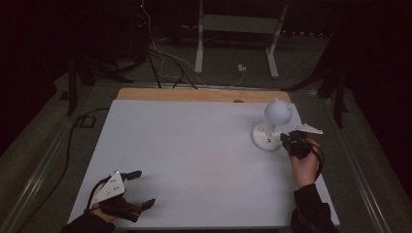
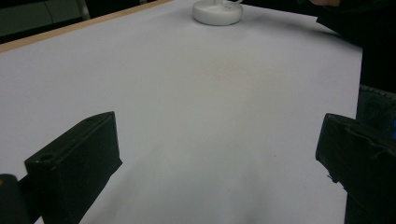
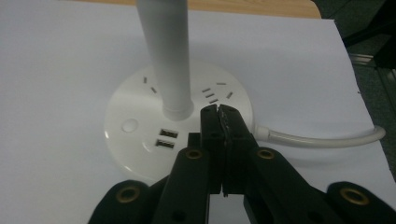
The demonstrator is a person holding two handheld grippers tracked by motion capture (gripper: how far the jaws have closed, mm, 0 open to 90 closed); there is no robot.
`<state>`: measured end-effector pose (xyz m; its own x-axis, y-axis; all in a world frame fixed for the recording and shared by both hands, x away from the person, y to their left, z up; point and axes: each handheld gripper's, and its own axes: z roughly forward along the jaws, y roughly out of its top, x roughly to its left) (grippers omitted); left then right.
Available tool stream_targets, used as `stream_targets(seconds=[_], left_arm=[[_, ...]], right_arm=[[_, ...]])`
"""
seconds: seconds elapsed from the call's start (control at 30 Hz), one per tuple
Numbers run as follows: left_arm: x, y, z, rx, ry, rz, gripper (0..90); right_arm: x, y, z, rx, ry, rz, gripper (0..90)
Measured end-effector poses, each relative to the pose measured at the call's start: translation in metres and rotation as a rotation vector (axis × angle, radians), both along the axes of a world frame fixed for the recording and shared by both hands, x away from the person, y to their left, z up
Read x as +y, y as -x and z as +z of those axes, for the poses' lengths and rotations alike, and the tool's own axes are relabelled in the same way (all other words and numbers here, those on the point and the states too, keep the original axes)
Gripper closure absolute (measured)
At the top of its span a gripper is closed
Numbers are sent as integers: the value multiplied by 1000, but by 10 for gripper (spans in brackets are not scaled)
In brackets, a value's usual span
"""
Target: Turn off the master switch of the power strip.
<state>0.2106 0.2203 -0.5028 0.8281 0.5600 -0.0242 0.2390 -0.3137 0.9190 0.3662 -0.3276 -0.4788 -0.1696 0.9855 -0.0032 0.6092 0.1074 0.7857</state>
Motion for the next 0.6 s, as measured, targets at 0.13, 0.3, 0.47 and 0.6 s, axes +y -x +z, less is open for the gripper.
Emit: stream_targets(seconds=[0.13,0.3,0.47,0.6], left_arm=[[0,1,1,-5,-1,-2,3],[0,1,0,-3,1,-1,3],[0,0,0,-1,-1,-2,3],[0,1,1,-2,0,-2,3]], right_arm=[[5,5,1,-3,-4,14,811],[8,7,4,-29,-18,37,565],[9,11,7,-44,-52,55,391],[12,15,10,-55,-90,79,263]])
